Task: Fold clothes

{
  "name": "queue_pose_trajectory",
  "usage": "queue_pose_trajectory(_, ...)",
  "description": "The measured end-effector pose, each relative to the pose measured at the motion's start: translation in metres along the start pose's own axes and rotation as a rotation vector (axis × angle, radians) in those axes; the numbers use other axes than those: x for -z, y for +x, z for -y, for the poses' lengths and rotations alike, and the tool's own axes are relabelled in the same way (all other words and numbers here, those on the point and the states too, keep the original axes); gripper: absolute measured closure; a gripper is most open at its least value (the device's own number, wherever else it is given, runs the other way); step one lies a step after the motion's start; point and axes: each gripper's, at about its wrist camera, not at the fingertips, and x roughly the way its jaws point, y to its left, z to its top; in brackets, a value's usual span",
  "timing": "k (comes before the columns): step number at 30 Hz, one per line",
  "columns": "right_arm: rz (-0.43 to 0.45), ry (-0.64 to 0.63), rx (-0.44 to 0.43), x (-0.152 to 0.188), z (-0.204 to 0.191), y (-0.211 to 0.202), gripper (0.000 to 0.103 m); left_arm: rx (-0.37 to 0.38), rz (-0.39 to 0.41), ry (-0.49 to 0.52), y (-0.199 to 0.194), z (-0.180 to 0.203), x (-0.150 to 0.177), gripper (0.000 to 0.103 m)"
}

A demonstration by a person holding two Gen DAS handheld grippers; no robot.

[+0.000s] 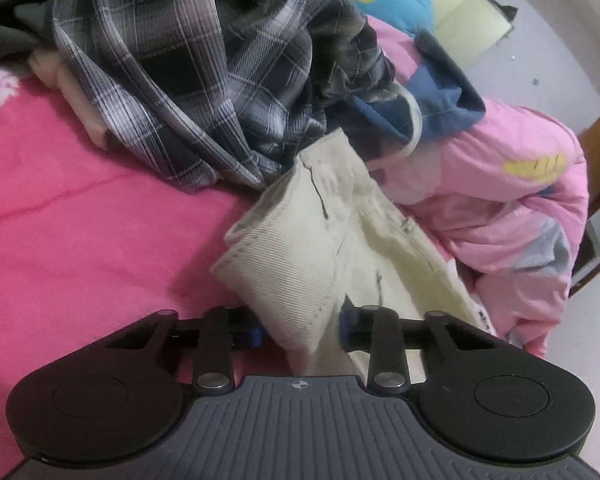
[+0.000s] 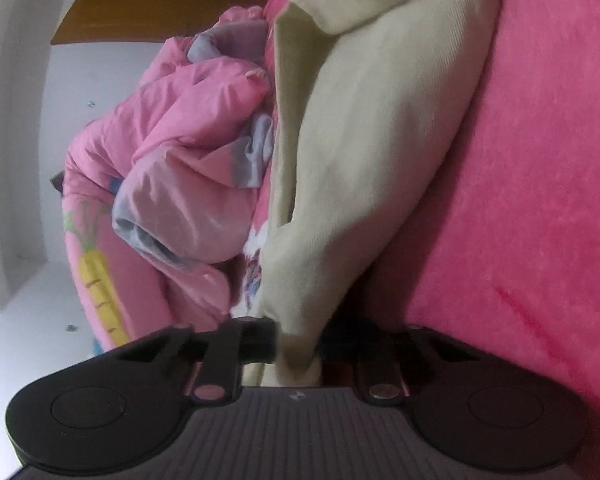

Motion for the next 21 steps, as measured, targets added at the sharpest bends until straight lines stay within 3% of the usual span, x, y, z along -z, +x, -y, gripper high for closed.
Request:
queue_pose_trajectory(7, 0.047, -0.134, -0.006, 0.009, -0.029, -0.056, 0.090, 0.105, -0.025, -0.051, -0.040, -0.003, -0.018, 0.077)
queue_pose_trajectory(12, 0.017, -0.155, -0.025, 0.030, -0.029, -0.110, 0.090, 0.153, -0.046, -0.045, -0.091, -0.020, -0.023, 0.077)
queue_pose_trajectory(18, -0.086, -0.172, -0.004, 0.076, -0.007, -0.169, 0.090, 0.111, -0.086, -0.040, -0.156, -0.070, -0.011, 0.077)
queue_pose_trajectory(21, -0.143, -0.229, 0.075, 0.088, 0.010, -0.175, 0.083, 0.065, -0.135, -0.001, -0.154, -0.091, 0.004, 0.074)
